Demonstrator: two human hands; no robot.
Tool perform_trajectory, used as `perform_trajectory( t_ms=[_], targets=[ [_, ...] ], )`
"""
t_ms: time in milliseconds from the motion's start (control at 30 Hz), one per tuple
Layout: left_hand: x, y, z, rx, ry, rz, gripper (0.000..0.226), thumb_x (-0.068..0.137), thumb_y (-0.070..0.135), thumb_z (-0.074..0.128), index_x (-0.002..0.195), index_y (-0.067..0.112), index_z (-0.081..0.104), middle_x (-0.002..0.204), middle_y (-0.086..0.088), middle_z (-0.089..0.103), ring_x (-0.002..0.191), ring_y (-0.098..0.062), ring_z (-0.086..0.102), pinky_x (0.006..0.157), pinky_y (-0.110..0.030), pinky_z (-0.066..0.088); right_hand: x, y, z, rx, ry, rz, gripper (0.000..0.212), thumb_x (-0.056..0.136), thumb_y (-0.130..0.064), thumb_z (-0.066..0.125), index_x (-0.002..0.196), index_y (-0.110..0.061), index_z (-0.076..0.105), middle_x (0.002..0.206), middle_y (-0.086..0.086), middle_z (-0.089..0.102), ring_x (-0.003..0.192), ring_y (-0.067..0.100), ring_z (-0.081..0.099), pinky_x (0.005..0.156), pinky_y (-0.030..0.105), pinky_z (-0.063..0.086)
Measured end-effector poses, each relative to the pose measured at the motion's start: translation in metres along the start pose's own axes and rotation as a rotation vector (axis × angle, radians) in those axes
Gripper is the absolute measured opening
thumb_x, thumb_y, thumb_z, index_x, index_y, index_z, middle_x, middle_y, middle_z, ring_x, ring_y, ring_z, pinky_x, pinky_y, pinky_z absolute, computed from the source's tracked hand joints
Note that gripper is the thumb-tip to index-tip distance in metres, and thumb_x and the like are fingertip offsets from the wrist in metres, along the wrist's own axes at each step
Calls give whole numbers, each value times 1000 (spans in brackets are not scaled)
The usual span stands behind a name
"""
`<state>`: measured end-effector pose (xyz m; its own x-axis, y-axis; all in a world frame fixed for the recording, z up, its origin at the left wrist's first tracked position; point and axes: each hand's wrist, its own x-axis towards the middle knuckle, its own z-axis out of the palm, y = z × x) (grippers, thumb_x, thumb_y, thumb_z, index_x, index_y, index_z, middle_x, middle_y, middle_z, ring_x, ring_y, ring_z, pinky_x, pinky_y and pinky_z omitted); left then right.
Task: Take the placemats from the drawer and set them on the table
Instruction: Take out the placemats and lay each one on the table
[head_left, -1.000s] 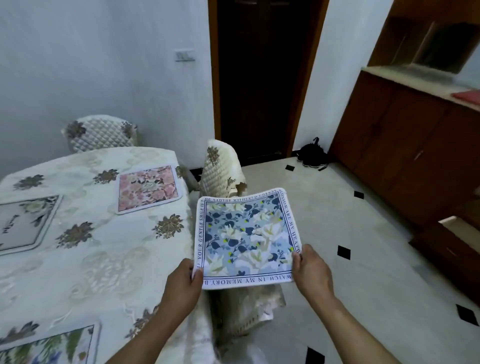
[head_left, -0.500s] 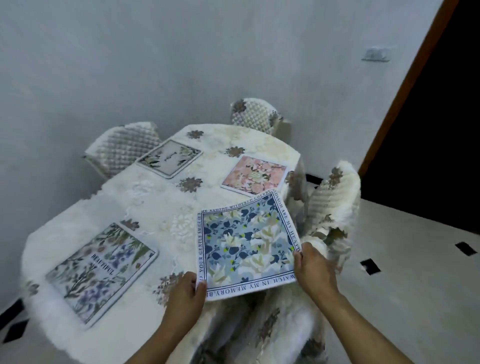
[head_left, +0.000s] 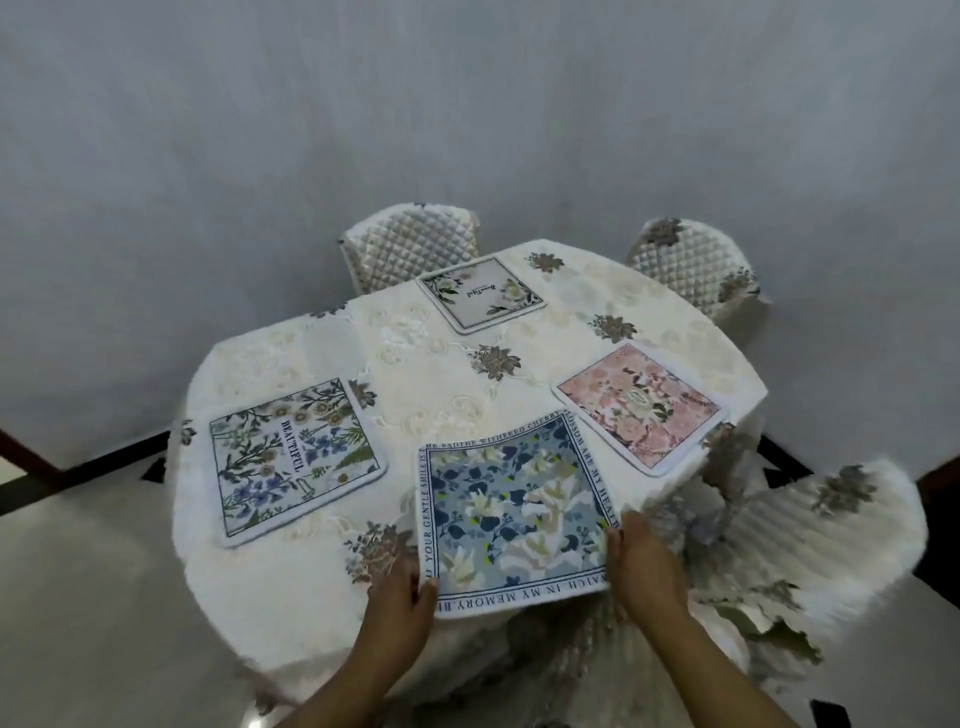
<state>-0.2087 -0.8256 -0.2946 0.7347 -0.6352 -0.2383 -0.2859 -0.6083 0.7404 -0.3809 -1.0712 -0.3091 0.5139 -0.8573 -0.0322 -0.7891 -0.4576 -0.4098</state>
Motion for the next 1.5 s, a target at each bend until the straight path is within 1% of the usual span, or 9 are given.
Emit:
perform_trajectory(
  t_ms=[300, 633, 833, 967, 1067, 1167, 1333, 1400, 1500],
  targets=[
    [16, 31, 66, -28, 119, -227, 20, 99, 24, 49, 82, 26, 40, 71, 11, 44, 63, 0, 43, 53, -11, 35, 95, 35, 32, 80, -206, -172, 14, 97, -40, 33, 91, -31, 42, 89, -2, 62, 74, 17, 61, 68, 42, 57],
    [46, 46, 124, -9, 324, -489, 21, 99, 25, 49, 80, 20, 42, 69, 6, 49, 61, -4, 46, 47, -18, 28, 169, 38, 51, 69, -350, -338, 15, 100, -28, 40, 89, -19, 43, 92, 9, 64, 78, 29, 61, 67, 36, 49],
    [54, 18, 145, 6, 314, -594, 19, 98, 24, 47, 82, 15, 45, 73, -3, 55, 64, -16, 53, 52, -28, 34, 167, 53, 79, 30, -499, -250, 44, 99, -35, 41, 137, -13, 39, 120, 12, 63, 102, 31, 64, 86, 40, 51],
    [56, 10, 150, 18, 349, -569, 20, 97, 21, 50, 79, 20, 42, 70, 2, 52, 61, -10, 50, 49, -24, 33, 161, 68, 86, 19, -448, -255, 40, 97, -31, 47, 134, -17, 41, 119, 8, 60, 99, 27, 62, 83, 39, 50],
    [56, 1, 157, 161, 436, -530, 12, 90, 18, 59, 98, 12, 54, 90, -9, 57, 81, -25, 56, 61, -32, 43, 160, 73, 93, -85, -315, -345, 40, 88, -27, 61, 122, -11, 46, 108, 16, 58, 88, 30, 57, 71, 40, 51],
    [63, -6, 176, 342, 450, -406, 41, 85, 23, 58, 123, 8, 52, 118, -16, 55, 102, -35, 55, 81, -43, 52, 149, 65, 104, -169, -240, -548, 57, 81, -24, 68, 132, -5, 49, 128, 24, 55, 111, 40, 56, 89, 49, 51],
    [100, 13, 209, 531, 273, -199, 55, 93, 29, 45, 143, 7, 36, 148, -20, 42, 141, -35, 30, 115, -45, 16, 109, 23, 133, -217, -383, -911, 60, 94, -39, 42, 150, -19, 32, 156, 10, 30, 146, 31, 24, 116, 44, 11],
    [112, 12, 217, 568, 159, -211, 77, 80, 29, 60, 145, 5, 27, 147, -20, 43, 144, -34, 16, 114, -46, 6, 102, 16, 146, -253, -458, -939, 62, 93, -43, 40, 149, -17, 33, 155, 9, 33, 146, 26, 16, 113, 43, 5],
    [111, -2, 220, 605, 136, -221, 66, 91, 35, 41, 147, 4, 26, 152, -17, 35, 146, -26, 0, 115, -44, 2, 106, 24, 154, -250, -468, -969, 58, 101, -45, 25, 151, -15, 28, 157, 9, 32, 147, 22, 13, 115, 41, 10]
  ],
)
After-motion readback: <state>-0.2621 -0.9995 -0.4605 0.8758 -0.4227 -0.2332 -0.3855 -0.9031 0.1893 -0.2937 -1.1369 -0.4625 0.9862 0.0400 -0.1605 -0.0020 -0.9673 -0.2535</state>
